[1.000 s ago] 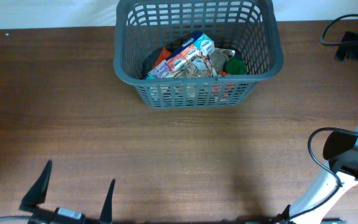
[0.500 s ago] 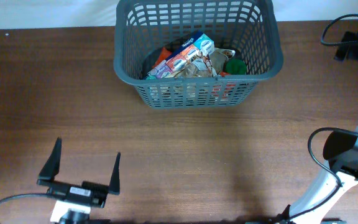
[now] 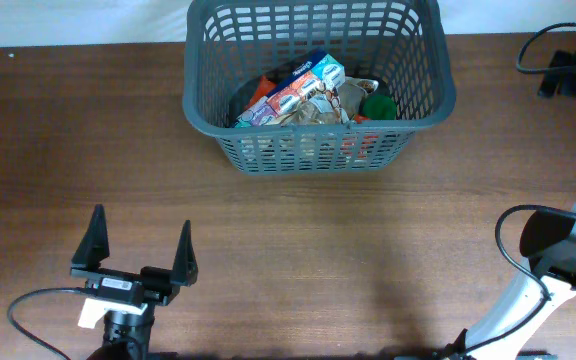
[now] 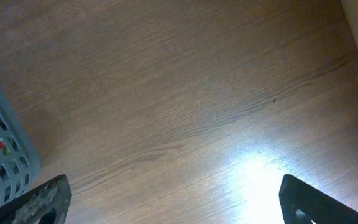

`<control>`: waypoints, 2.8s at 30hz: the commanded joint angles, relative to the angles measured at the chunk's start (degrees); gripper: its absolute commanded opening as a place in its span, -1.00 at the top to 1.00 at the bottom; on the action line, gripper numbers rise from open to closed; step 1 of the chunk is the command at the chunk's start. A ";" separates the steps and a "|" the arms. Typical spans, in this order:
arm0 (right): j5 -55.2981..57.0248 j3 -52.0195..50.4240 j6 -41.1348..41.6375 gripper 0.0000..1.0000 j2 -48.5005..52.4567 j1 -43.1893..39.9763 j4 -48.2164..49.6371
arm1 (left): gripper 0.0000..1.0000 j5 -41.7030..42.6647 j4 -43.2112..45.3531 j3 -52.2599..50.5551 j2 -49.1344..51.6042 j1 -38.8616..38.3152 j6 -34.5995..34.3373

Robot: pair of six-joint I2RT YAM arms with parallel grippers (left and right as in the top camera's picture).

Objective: Pack container

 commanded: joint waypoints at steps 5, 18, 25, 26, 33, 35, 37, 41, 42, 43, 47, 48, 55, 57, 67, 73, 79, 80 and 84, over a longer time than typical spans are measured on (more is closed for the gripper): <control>-0.33 -0.28 0.48 -0.98 0.48 -0.15 0.17 | -0.99 -4.28 3.93 -5.81 -0.61 0.35 -2.56; -0.33 -0.28 0.48 -0.97 0.48 -0.15 0.17 | -0.99 -6.49 3.91 -11.15 -0.61 0.35 -2.56; -0.33 -0.28 0.48 -0.98 0.48 -0.15 0.17 | -0.99 -9.40 3.91 -13.66 -0.63 0.37 -2.54; -0.33 -0.28 0.48 -0.98 0.48 -0.15 0.17 | -0.99 -9.40 3.93 -14.08 -0.63 0.37 -2.54; -0.33 -0.28 0.48 -0.98 0.48 -0.15 0.17 | -0.98 -9.35 2.08 -15.61 -0.66 0.63 -0.94; -0.33 -0.28 0.46 -0.98 0.48 -0.15 0.17 | -0.99 -9.31 0.74 -15.61 -0.66 1.31 -0.33; -0.33 -0.28 0.48 -0.98 0.48 -0.15 0.17 | -0.98 -9.29 -1.05 -15.61 -0.66 2.16 -0.35; -0.33 -0.28 0.48 -0.98 0.48 -0.15 0.17 | -0.99 -9.16 -6.14 -15.61 -0.66 2.71 -0.37; -0.33 -0.28 0.48 -0.98 0.48 -0.15 0.17 | -0.99 -9.16 -7.58 -15.61 -0.66 2.71 -0.37; -0.33 -0.28 0.46 -0.98 0.48 -0.15 0.17 | -0.99 -9.18 -9.11 -15.61 -0.66 2.71 -0.37; -0.33 -0.28 0.48 -0.98 0.48 -0.15 0.17 | -0.99 -9.20 -14.27 -15.61 -0.66 2.71 -0.35; -0.33 -0.28 0.48 -0.98 0.48 -0.15 0.17 | -0.99 -9.27 -14.10 -15.61 -0.66 2.71 0.37; -0.33 -0.28 0.48 -0.98 0.48 -0.17 0.17 | -0.99 -9.33 -14.12 -15.61 -0.66 2.71 1.62; -0.33 -0.28 0.48 -0.98 0.48 -0.15 0.17 | -0.98 -9.14 -14.12 -15.61 -0.66 2.71 1.57; -0.33 -0.28 0.48 -0.98 0.48 -0.15 0.17 | -0.99 -9.16 -14.10 -15.61 -0.61 2.69 1.60; -0.33 -0.28 0.48 -0.98 0.48 -0.15 0.17 | -0.99 -9.16 -14.10 -15.61 -0.61 2.71 1.60; -0.33 -0.28 0.48 -0.98 0.48 -0.15 0.17 | -0.99 -9.16 -14.10 -15.61 -0.61 2.71 1.60; -0.33 -0.28 0.48 -0.98 0.48 -0.15 0.17 | -0.98 -9.16 -14.10 -15.61 -0.61 2.71 1.60; -0.33 -0.28 0.48 -0.98 0.48 -0.15 0.17 | -0.99 -9.16 -14.10 -15.61 -0.61 2.71 1.60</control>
